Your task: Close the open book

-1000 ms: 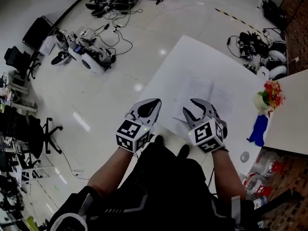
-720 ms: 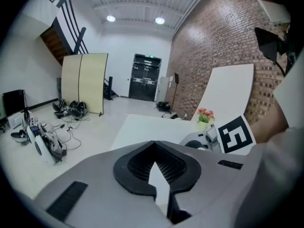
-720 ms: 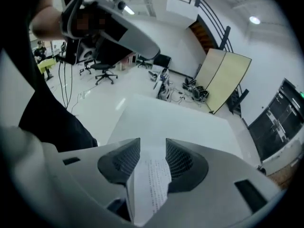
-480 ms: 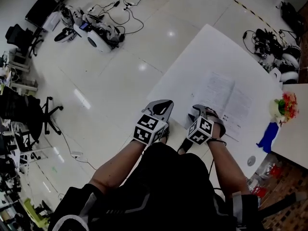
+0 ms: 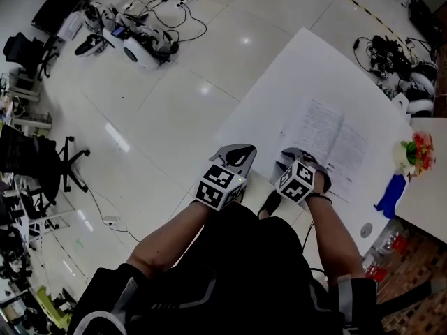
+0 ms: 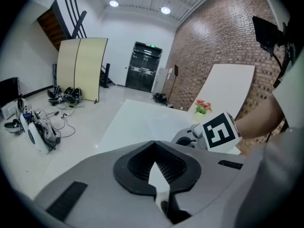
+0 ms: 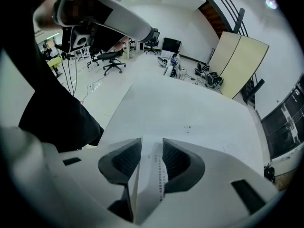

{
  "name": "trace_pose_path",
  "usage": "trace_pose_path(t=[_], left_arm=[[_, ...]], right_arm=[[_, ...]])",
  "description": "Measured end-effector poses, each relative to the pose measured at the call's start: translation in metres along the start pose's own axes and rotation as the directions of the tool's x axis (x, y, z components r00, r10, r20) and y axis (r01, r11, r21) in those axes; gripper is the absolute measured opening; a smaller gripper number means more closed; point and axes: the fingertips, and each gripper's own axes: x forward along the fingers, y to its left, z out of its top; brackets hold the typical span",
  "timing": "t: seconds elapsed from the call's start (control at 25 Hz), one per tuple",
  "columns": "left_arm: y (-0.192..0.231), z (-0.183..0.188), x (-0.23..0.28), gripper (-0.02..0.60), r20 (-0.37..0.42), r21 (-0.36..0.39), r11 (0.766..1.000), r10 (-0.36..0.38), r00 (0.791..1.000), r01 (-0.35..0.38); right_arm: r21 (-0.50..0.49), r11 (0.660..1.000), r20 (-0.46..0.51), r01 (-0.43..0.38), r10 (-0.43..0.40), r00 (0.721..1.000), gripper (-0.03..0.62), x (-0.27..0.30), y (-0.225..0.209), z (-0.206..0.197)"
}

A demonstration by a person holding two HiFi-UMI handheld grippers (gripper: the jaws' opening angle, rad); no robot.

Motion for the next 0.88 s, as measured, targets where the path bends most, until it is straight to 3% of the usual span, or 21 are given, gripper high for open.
trace_pose_path(t=[0.16, 0.4, 0.88], left_arm=[[-0.004, 0.001, 0.001, -0.006, -0.004, 0.004, 1.0, -0.017, 1.0, 0.017], [-0.007, -0.001, 0.001, -0.006, -0.012, -0.004, 1.0, -0.028, 1.0, 0.028], [-0.012, 0.005, 0.001, -0.006, -0.009, 0.004, 0.999, -0.043, 0.999, 0.043]], right_arm=[[0.025, 0.998, 0.004, -0.053, 0.053, 0.999, 0.123, -0.002, 0.0, 0.001], [0.065, 0.992, 0.057, -0.104, 0.101, 0.993, 0.049, -0.008, 0.004, 0.003], [0.179, 0.983, 0.173, -0.041, 0.01, 0.985, 0.011, -0.033, 0.003, 0.013]])
